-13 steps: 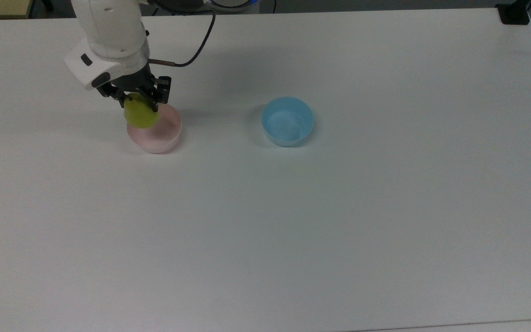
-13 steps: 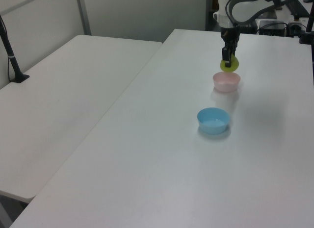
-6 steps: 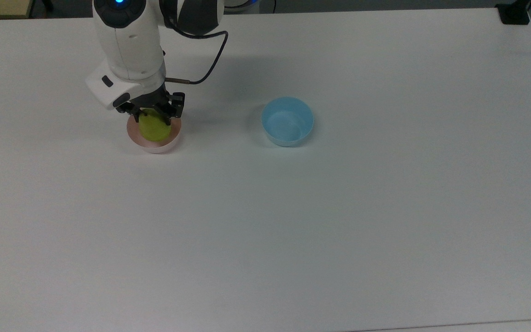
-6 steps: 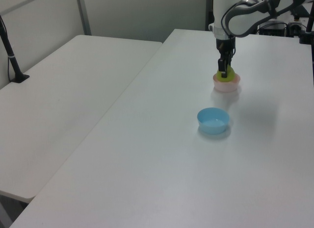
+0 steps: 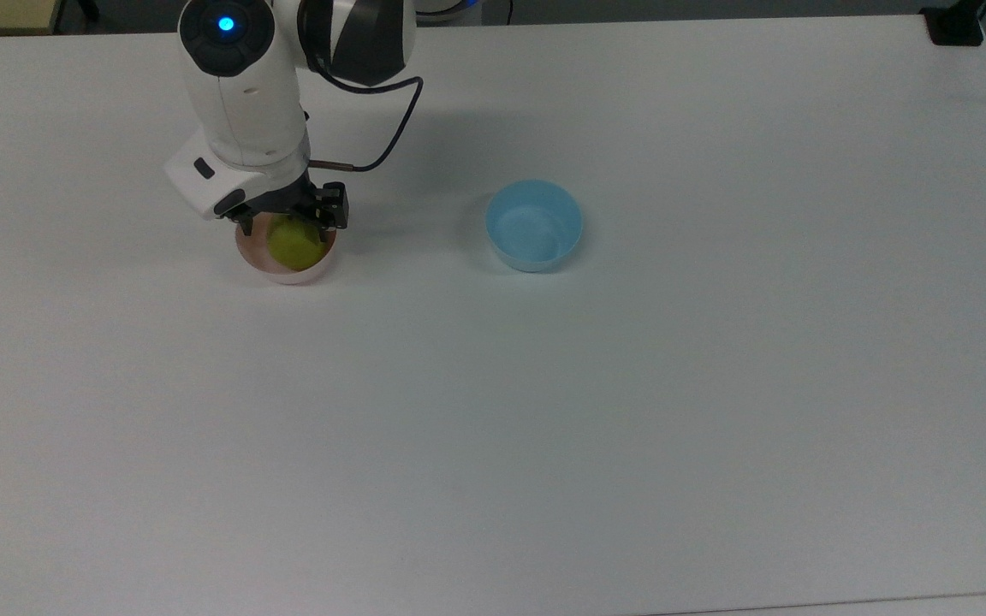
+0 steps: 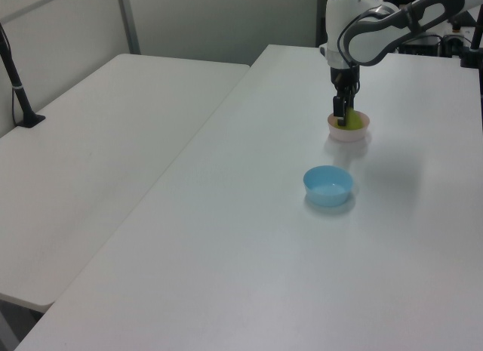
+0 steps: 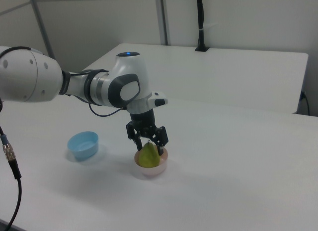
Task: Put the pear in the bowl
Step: 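Lower the pear into the pink bowl and open the gripper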
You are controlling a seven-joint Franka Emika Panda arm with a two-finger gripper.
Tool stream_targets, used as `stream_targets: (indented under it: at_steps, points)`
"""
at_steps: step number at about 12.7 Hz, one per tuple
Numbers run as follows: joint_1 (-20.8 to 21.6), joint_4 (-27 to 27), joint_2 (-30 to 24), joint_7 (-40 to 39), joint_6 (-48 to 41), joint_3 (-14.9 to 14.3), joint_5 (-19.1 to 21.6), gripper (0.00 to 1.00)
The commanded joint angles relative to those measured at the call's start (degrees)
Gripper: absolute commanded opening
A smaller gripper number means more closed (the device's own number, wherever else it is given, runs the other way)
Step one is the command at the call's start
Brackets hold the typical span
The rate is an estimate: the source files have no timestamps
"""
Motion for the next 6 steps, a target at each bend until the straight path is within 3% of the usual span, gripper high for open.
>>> stream_targets:
  at_steps: [1, 4, 6]
  points:
    - [0.62, -0.42, -2.46, 0.92, -2.64, -0.49, -0.05, 1.0]
    - [0.97, 1.94, -5.98, 1.1, -7.55, 0.12, 0.12, 1.0]
    - [4.99, 5.9, -6.69, 3.01, -12.3, 0.39, 0.12, 1.0]
